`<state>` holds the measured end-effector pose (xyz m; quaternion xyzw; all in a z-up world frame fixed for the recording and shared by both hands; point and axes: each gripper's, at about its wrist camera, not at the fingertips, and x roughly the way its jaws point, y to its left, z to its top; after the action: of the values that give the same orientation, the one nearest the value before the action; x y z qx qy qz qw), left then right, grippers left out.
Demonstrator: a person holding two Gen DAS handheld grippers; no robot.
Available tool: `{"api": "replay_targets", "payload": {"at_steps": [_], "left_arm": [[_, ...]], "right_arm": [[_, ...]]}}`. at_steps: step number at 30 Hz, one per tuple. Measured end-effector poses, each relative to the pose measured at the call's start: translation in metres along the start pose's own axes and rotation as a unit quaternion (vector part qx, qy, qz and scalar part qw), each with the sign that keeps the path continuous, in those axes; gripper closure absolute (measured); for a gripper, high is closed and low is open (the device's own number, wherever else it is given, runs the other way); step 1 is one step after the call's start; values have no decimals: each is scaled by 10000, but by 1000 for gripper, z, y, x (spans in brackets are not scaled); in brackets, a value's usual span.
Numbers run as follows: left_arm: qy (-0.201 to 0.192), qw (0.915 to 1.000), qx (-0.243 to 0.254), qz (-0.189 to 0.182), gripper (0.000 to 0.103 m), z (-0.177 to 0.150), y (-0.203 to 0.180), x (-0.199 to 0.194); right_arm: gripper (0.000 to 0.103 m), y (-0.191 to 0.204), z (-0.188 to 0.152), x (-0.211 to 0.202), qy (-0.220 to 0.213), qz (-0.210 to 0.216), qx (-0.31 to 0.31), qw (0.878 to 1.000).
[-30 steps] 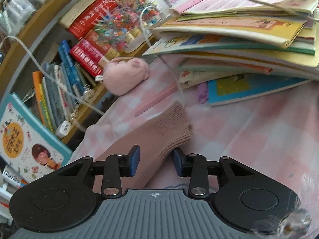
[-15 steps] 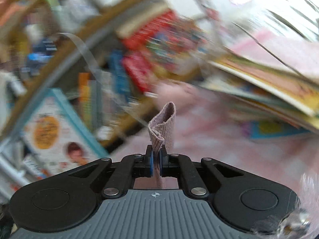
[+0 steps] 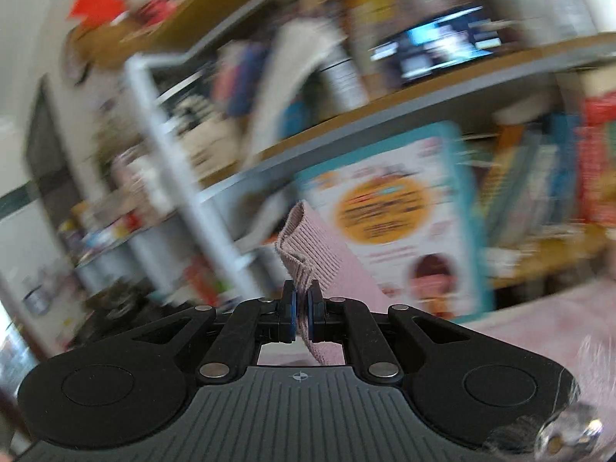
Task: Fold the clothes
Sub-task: 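Fold the pink sleeve across the sweater body and open the right gripper, then withdraw the open right gripper from the folded sweater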
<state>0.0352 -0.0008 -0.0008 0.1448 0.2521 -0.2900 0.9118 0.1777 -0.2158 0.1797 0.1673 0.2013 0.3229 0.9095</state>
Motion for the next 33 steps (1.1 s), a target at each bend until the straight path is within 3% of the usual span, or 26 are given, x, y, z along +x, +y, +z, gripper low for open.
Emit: {"api": "replay_targets", "payload": {"at_steps": [5, 13, 20, 26, 27, 29, 31, 33], "left_arm": [[-52, 10000, -21, -33, 10, 0, 0, -2], [-118, 9997, -144, -154, 10, 0, 5, -3], [-112, 9997, -133, -187, 9, 0, 4, -3], [-62, 9996, -180, -230, 9, 0, 6, -1], [-58, 9995, -190, -235, 9, 0, 6, 0], [-48, 9995, -208, -244, 9, 0, 6, 0], [-40, 9994, -220, -247, 9, -1, 7, 0], [-31, 9994, -225, -247, 9, -1, 7, 1]], "right_arm": [[98, 42, -24, 60, 622, 473, -278, 9966], [98, 67, -73, 135, 1524, 409, -518, 9861], [98, 73, -101, 160, 1957, 292, -705, 9777], [93, 76, -105, 168, 2075, 350, -711, 9750], [90, 75, -104, 167, 2063, 374, -666, 9755], [62, 75, -102, 165, 2009, 451, -606, 9767], [54, 74, -99, 160, 1938, 421, -637, 9781], [53, 74, -96, 156, 1867, 392, -668, 9794]]}}
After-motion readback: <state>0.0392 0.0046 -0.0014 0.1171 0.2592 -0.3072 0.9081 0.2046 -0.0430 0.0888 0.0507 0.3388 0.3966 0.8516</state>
